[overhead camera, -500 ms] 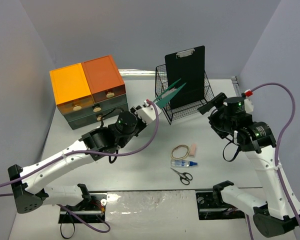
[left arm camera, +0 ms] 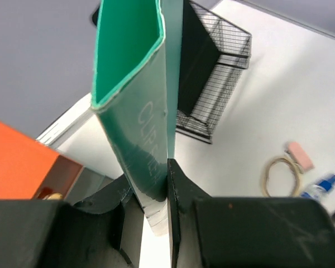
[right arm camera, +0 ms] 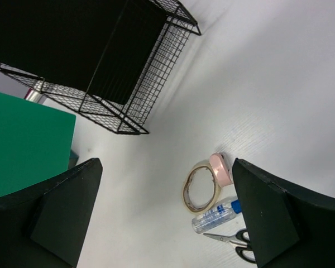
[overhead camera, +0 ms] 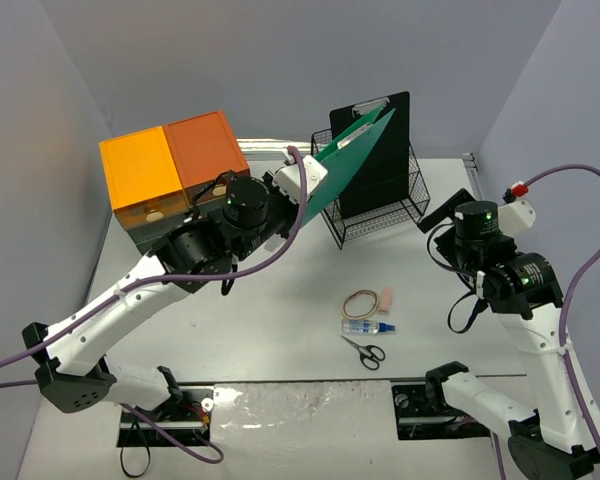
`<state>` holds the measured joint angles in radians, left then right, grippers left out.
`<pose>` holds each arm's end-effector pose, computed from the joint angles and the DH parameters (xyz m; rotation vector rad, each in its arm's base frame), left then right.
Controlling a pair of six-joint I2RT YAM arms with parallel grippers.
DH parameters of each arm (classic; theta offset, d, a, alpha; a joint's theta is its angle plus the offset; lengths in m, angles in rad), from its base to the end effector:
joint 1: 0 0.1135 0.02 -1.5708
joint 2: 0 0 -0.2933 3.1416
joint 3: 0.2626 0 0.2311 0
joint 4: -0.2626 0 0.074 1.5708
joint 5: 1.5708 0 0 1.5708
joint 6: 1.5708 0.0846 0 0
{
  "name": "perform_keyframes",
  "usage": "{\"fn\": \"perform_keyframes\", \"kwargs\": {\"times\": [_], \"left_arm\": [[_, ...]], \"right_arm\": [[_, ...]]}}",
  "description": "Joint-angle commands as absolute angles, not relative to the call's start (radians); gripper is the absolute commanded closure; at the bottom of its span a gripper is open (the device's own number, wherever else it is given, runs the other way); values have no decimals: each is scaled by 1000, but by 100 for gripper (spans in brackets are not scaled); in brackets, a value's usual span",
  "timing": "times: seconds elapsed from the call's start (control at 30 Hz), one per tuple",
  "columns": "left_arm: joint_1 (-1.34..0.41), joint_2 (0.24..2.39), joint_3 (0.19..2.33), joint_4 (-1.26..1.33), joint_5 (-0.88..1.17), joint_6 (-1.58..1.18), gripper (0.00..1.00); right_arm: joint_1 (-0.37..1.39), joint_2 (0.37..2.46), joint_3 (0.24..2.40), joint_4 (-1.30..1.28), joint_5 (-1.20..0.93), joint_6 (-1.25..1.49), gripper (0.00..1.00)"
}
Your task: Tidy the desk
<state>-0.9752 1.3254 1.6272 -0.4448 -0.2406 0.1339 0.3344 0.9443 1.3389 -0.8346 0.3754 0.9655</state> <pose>0.1842 -0.2359 0.4994 0.7517 1.5554 -0.4182 0.1700 0.0262 0.4272 0.8471 1.8207 0.4640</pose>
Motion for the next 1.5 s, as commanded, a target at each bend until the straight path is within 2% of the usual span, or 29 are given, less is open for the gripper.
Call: {"fn": "perform_keyframes", "kwargs": {"times": [0.0,0.23,0.47,0.77,1.1,1.27,1.47], "left_arm": [[-942,1369,1772,-361,-40,67,100],[-899,1482,1871,-252,190,-9,100],[-783,1627,1945,-67,427,-124,100],[-689,1851,2114,137,605,-204,100],[-635,2116,2398,86,722,-166,100],[-588,2148,2418,43,742,-141,100],[-549,2086,2357,-48,738,-62,100]], "right_arm": [[334,922,1285,-823,427,962,0],[333,868,1228,-837,419,958,0],[333,819,1212,-860,371,953,0],[334,757,1188,-922,335,919,0],[333,738,1236,-997,351,884,0],[333,711,1225,-1021,357,894,0],[334,687,1181,-1029,353,919,0]]}}
